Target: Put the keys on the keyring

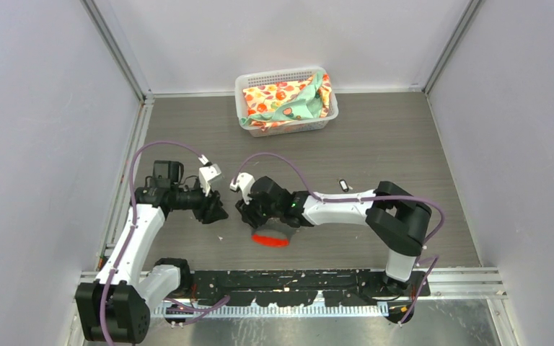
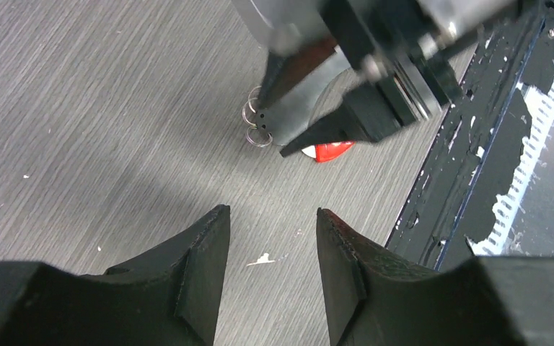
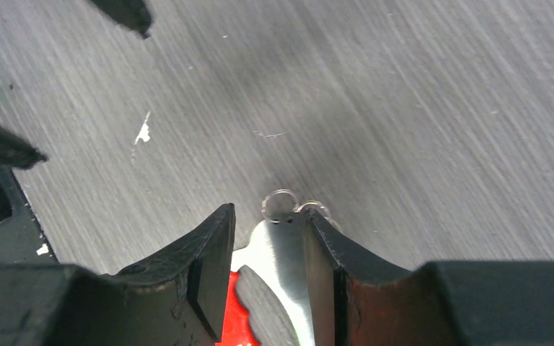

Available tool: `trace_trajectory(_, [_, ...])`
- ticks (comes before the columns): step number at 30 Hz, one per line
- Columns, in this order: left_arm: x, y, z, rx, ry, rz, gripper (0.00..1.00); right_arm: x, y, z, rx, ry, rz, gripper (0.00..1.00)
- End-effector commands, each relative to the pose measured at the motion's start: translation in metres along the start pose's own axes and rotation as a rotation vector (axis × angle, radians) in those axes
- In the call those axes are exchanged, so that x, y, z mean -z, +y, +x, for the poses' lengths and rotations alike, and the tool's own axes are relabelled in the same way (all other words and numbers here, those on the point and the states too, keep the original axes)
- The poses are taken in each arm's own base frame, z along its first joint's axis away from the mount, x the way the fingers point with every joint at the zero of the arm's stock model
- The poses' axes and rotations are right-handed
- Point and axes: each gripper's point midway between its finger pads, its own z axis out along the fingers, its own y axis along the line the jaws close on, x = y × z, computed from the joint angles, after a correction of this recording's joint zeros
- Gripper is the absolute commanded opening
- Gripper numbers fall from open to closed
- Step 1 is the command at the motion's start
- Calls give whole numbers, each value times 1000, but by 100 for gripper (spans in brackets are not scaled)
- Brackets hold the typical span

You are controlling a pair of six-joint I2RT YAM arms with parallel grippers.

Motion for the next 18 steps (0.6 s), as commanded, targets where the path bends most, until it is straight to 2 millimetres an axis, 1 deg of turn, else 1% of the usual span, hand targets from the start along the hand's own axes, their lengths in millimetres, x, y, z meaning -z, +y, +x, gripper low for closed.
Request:
trace_trajectory(1, [7, 11, -23, -14, -62, -48, 49, -6, 18, -7, 26, -18, 3, 44])
trace_trajectory(4, [7, 13, -23, -13, -63, -54, 49, -13, 16, -3, 62, -1, 64, 43])
trace_trajectory(9, [8, 10, -23, -11, -62, -49, 49, -20, 6, 1, 99, 22, 153, 41])
trace_trajectory(14, [9, 8, -25, -4, -69, -46, 49, -26, 3, 6, 112, 40, 179, 39])
trace_trajectory(18, [9, 5, -26, 2, -73, -32, 49, -28, 0, 8, 116, 45, 194, 35])
